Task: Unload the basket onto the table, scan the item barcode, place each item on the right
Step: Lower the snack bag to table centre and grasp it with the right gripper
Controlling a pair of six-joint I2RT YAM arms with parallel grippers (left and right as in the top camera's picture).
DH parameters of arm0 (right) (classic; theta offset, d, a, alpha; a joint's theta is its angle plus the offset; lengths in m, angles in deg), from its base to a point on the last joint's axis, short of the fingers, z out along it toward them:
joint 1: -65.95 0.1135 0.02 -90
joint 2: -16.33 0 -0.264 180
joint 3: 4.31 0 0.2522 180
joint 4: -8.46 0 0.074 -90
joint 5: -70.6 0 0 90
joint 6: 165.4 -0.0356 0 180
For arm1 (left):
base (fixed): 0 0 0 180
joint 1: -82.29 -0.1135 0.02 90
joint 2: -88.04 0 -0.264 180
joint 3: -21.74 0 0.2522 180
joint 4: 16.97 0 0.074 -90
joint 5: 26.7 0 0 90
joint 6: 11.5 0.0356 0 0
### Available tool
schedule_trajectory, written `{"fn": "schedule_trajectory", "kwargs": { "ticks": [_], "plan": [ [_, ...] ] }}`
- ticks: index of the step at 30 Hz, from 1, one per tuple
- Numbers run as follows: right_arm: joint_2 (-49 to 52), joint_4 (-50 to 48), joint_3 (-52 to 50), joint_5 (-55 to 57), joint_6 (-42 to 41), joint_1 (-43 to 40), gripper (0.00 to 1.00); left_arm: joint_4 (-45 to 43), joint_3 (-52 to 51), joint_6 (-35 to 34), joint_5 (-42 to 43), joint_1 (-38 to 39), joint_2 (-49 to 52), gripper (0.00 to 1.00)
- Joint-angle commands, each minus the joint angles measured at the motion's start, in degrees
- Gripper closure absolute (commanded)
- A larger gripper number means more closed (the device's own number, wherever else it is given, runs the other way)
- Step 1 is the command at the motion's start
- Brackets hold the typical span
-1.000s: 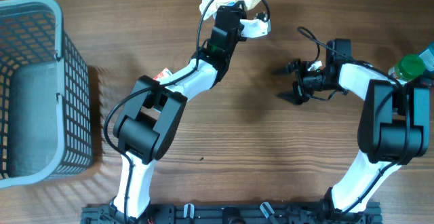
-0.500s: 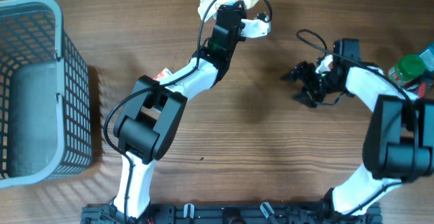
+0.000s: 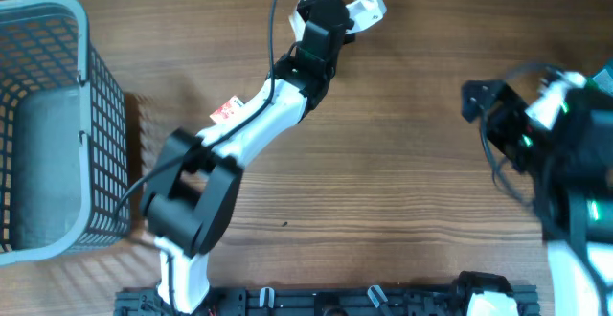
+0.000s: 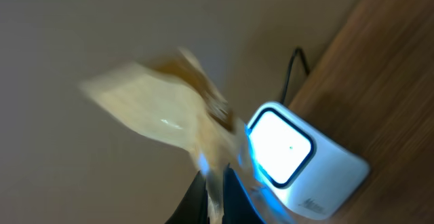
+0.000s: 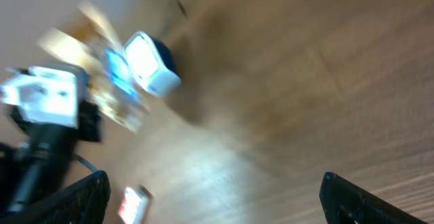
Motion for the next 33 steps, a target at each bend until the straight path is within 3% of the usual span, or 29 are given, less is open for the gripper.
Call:
{"fn": "schedule_trajectory", "kwargs": {
  "ticks": [1, 8, 10, 15, 16, 18, 19, 26, 33],
  "plan": [
    [-11.85, 3.08, 1.16, 3.13, -4.02, -0.04, 0.0, 11.06, 1.22, -20.76, 2.4, 2.99, -10.93, 0.96],
    [-16.39, 14.86, 1.31, 4.44, -9.42, -0.04, 0.0, 32.37, 1.22, -51.95, 19.93, 4.09, -20.61, 0.96],
    [-15.72, 17.62, 1.31, 6.12, -11.21, -0.04, 0.0, 37.46, 1.22, -55.6, 25.03, 3.48, -20.83, 0.96],
    [-11.89, 18.14, 0.94, 6.34, -10.34, -0.02, 0.0, 47.58, 1.2, -60.85, 24.5, 2.14, -19.65, 0.96],
    [-9.35, 18.43, 0.52, 5.44, -8.83, -0.02, 0.0, 49.42, 1.2, -61.13, 24.48, 1.05, -19.39, 0.91],
    [1.14, 17.18, -0.98, -1.77, -4.5, 0.28, 0.0, 52.17, 1.22, -61.92, 24.35, -3.41, -19.71, 0.14],
    [5.11, 15.85, -1.16, -3.65, -3.28, 0.87, 0.0, 52.39, 1.22, -62.01, 24.37, -5.05, -20.13, 0.0],
    [38.23, -5.05, -1.14, -13.18, -2.8, 14.14, 0.01, 56.68, 1.2, -65.29, 24.37, -20.79, -23.17, 0.0],
    [52.94, -29.24, -1.05, -12.98, -8.74, 23.28, 0.0, 58.86, 1.2, -64.48, 24.33, -26.56, -23.17, 0.0]
  ]
}}
